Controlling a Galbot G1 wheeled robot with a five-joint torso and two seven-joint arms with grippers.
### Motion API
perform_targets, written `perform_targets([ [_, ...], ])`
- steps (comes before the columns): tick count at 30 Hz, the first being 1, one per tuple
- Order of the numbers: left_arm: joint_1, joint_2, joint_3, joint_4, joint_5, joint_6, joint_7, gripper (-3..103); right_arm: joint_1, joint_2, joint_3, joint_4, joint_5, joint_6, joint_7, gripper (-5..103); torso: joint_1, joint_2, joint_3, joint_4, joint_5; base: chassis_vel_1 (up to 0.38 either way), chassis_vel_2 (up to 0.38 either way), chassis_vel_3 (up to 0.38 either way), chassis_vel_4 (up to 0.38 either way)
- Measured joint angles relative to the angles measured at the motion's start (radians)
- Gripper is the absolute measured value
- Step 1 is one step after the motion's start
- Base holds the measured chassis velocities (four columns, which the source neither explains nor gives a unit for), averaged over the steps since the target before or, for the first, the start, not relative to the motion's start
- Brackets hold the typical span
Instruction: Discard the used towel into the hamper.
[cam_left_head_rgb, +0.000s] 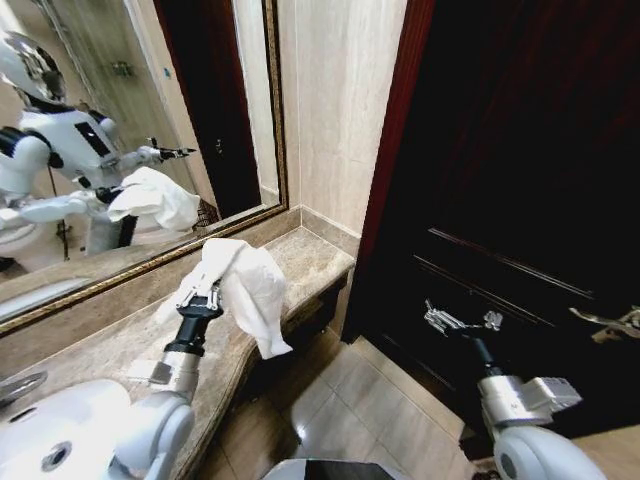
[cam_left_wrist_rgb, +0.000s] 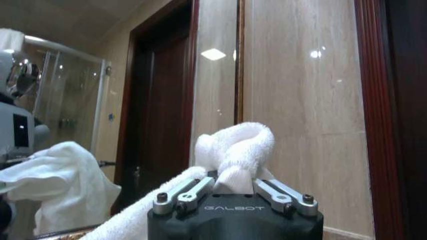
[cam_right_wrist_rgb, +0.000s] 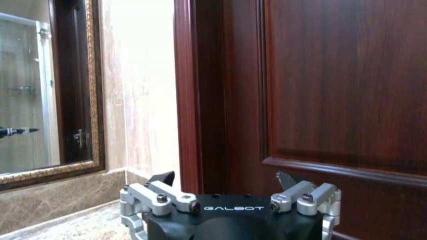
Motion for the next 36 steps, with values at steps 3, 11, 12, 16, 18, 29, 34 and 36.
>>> perform_targets([
  [3, 0.006, -0.005, 0.0, 0.003, -0.001, 0.002, 0.001, 9, -0.007, -0.002, 0.002, 0.0, 0.006, 0.0, 0.0, 100, 0.0, 0.0, 0.0, 0.0, 0.0, 0.0, 0.0, 0.0, 0.0],
  [11, 0.012, -0.048, 0.013, -0.017, 0.045, 0.025, -0.002, 9, -0.022, -0.029, 0.031, 0.0, 0.048, 0.007, -0.005, 100, 0.0, 0.0, 0.0, -0.0001, 0.0, 0.0, 0.0, 0.0, 0.0],
  [12, 0.017, -0.055, 0.014, -0.018, 0.05, 0.024, -0.002, 9, -0.023, -0.031, 0.032, 0.0, 0.048, 0.011, -0.009, 100, 0.0, 0.0, 0.0, 0.0, -0.0001, 0.058, -0.034, -0.047, 0.04],
  [16, 0.033, -0.063, 0.016, -0.02, 0.057, 0.009, -0.002, 9, -0.016, -0.029, 0.029, 0.0, 0.048, 0.017, -0.018, 100, 0.0, 0.0, 0.0, 0.0001, -0.0001, 0.036, -0.033, -0.039, 0.031],
  [18, 0.035, -0.055, 0.006, -0.022, 0.057, 0.003, -0.001, 9, 0.0, -0.017, 0.024, 0.0, 0.048, 0.017, -0.02, 100, 0.0, 0.0, 0.0, 0.0, 0.0, 0.053, -0.054, -0.053, 0.057],
  [29, 0.023, -0.055, 0.043, -0.005, 0.059, 0.002, 0.0, 9, -0.007, -0.017, 0.036, -0.003, 0.046, 0.021, -0.02, 100, 0.0, 0.0, 0.0, -0.0001, 0.0, 0.037, -0.039, -0.034, 0.039],
  [34, 0.009, -0.06, 0.074, 0.004, 0.078, 0.002, 0.0, 9, -0.001, -0.02, 0.048, -0.02, 0.048, 0.028, -0.021, 100, 0.0, 0.0, 0.0, -0.0001, 0.0, 0.037, -0.056, -0.039, 0.05],
  [36, 0.004, -0.06, 0.077, -0.001, 0.074, 0.002, 0.0, 9, 0.014, -0.016, 0.044, -0.023, 0.044, 0.021, -0.021, 100, 0.0, 0.0, 0.0, 0.0, 0.0, 0.02, -0.025, -0.024, 0.024],
])
